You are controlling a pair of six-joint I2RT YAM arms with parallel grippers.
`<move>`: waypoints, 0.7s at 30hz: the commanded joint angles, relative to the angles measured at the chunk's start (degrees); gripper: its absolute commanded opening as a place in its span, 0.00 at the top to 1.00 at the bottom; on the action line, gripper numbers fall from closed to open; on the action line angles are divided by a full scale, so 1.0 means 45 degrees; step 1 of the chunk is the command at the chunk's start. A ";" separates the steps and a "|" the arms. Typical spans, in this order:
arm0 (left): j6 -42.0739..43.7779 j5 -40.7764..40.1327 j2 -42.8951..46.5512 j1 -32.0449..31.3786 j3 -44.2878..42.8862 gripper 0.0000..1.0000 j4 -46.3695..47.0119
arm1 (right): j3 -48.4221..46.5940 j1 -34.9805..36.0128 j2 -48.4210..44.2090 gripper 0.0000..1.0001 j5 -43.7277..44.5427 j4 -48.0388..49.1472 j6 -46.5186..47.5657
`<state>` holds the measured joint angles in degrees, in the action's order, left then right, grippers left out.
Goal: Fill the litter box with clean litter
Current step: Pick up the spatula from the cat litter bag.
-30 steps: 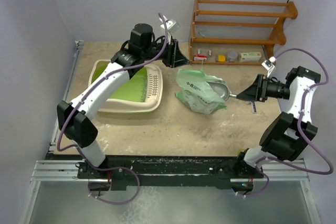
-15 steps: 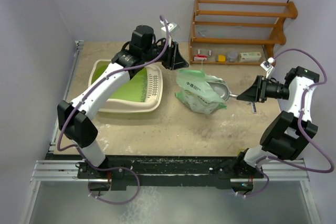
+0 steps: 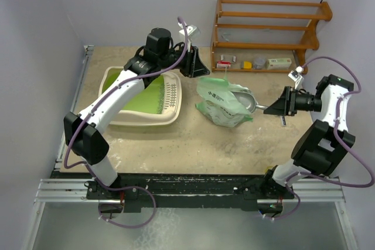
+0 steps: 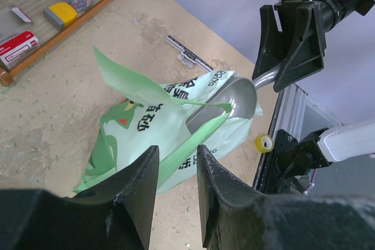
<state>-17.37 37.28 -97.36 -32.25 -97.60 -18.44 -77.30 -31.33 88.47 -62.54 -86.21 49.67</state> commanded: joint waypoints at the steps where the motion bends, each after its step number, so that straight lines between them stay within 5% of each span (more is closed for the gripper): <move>1: 0.0041 0.0153 0.0455 0.0079 -0.0033 0.71 0.0505 | 0.0179 0.0131 0.0215 0.46 -0.0434 -0.1203 0.0494; 13: -0.0120 0.0158 0.0513 0.0087 0.0222 0.71 0.0705 | 0.0311 0.0495 0.0580 0.50 -0.1483 -0.1115 0.0608; 21: -0.0243 0.0234 0.0427 0.0082 0.0273 0.71 0.0875 | 0.0121 0.0569 0.0471 0.72 -0.1614 -0.1129 0.0261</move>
<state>-17.98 37.32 -97.36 -32.25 -96.60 -17.34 -75.83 -29.23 91.55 -67.53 -86.21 50.92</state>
